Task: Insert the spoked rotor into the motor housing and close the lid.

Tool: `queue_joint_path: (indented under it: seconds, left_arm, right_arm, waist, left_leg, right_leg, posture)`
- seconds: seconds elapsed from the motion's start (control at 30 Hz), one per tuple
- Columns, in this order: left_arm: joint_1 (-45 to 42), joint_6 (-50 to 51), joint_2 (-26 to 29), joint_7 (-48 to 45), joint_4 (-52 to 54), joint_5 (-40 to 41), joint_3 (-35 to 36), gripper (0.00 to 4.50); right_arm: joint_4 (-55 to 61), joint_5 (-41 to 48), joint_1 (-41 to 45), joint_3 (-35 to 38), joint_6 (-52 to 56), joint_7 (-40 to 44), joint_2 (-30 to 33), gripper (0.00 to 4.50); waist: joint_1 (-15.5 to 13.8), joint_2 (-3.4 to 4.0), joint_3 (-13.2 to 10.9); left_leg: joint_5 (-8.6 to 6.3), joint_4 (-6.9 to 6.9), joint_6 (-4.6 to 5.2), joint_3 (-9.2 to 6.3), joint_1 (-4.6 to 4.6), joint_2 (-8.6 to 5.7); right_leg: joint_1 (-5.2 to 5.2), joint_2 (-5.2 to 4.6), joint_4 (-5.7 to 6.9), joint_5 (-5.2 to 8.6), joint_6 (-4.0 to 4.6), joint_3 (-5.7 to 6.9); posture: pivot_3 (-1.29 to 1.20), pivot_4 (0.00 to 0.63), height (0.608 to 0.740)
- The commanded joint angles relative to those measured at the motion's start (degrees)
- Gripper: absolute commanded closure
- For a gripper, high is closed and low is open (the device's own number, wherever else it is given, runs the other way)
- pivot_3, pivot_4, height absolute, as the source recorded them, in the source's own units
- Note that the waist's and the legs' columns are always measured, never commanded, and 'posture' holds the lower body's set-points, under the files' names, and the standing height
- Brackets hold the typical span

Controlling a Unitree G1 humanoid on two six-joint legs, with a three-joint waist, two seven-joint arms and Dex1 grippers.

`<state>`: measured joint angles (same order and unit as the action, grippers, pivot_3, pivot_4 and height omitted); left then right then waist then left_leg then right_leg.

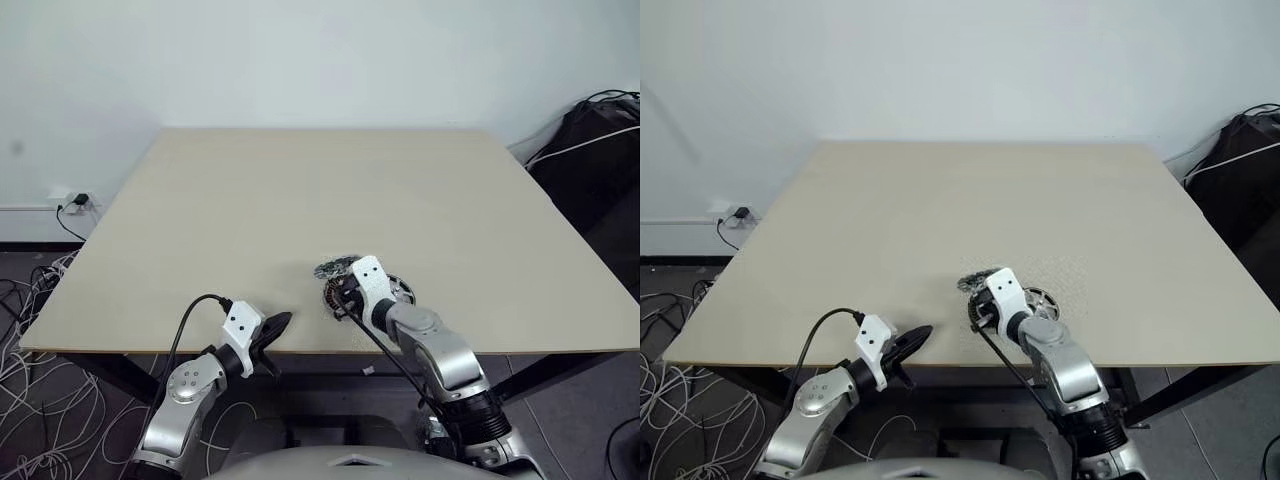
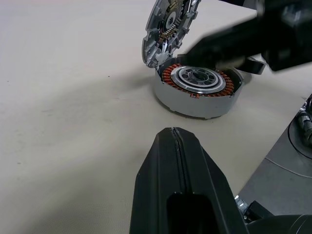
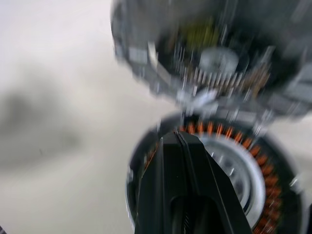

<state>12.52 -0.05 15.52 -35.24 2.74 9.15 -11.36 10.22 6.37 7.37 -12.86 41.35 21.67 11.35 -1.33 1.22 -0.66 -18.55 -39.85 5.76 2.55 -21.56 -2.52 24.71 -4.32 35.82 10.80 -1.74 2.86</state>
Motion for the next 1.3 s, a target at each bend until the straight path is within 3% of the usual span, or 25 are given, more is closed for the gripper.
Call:
queue_joint_path:
  seconds: [0.03, 0.33, 0.7, 0.9, 1.1, 1.3]
  left_arm:
    - [-1.0, -0.3, 0.1, -0.4, 1.9, 0.3, -0.2, 4.5]
    - [-0.7, -0.3, 0.2, -0.1, 2.2, 0.4, 0.0, 4.5]
    - [-0.9, -0.2, 0.3, -0.1, 2.1, 0.4, -0.2, 4.5]
    - [-0.9, -0.1, 0.3, -0.1, 2.1, 0.4, -0.3, 4.5]
    - [-0.5, -0.1, 0.3, 0.1, 2.4, 0.4, -0.2, 4.5]
    - [-0.1, 0.0, 0.4, 0.2, 2.5, 0.5, -0.1, 4.5]
  right_arm:
    - [1.9, 0.8, 1.4, 1.5, -1.6, 0.0, 0.0, 4.47]
    - [-6.7, -3.2, 0.4, -2.8, 1.3, -0.6, 1.7, 4.47]
    - [2.0, 0.7, 1.8, 0.9, -2.5, 0.4, 0.1, 4.47]
    - [-1.6, 0.1, 1.7, 1.1, -3.8, -0.2, -0.2, 4.47]
    - [-8.7, -3.9, 0.6, -3.4, -0.5, -0.4, 2.0, 4.47]
    - [-3.0, -2.0, 0.4, -2.4, -0.6, 0.4, 1.5, 4.47]
  waist:
    - [0.0, -0.01, 0.0]
    - [0.1, 0.0, 0.1]
    - [0.1, -0.02, 0.0]
    - [0.0, -0.03, 0.0]
    - [0.1, 0.0, 0.1]
    - [0.1, -0.17, 0.2]
  left_leg:
    - [0.0, 0.0, 0.0, 0.0, 0.0, 0.0]
    - [0.0, 0.0, 0.0, 0.0, 0.01, 0.0]
    - [0.01, 0.01, -0.01, -0.01, 0.0, 0.0]
    - [0.0, 0.04, 0.0, 0.0, 0.0, -0.01]
    - [0.01, 0.05, -0.01, 0.01, 0.01, -0.01]
    - [0.01, 0.06, -0.02, 0.0, 0.15, 0.0]
  right_leg:
    - [0.0, 0.0, -0.01, 0.0, 0.0, 0.0]
    - [-0.01, -0.01, 0.0, 0.01, 0.01, -0.01]
    - [0.02, 0.0, 0.01, 0.01, 0.01, 0.0]
    - [0.01, -0.01, -0.01, 0.01, 0.02, 0.0]
    - [0.0, -0.02, 0.0, 0.02, 0.03, -0.01]
    - [-0.11, -0.03, 0.01, 0.02, 0.04, -0.01]
  posture:
    - [0.0, 0.0, 0.74]
    - [0.0, 0.0, 0.74]
    - [0.0, 0.0, 0.74]
    - [0.0, 0.0, 0.74]
    - [0.0, 0.0, 0.74]
    - [0.0, 0.0, 0.74]
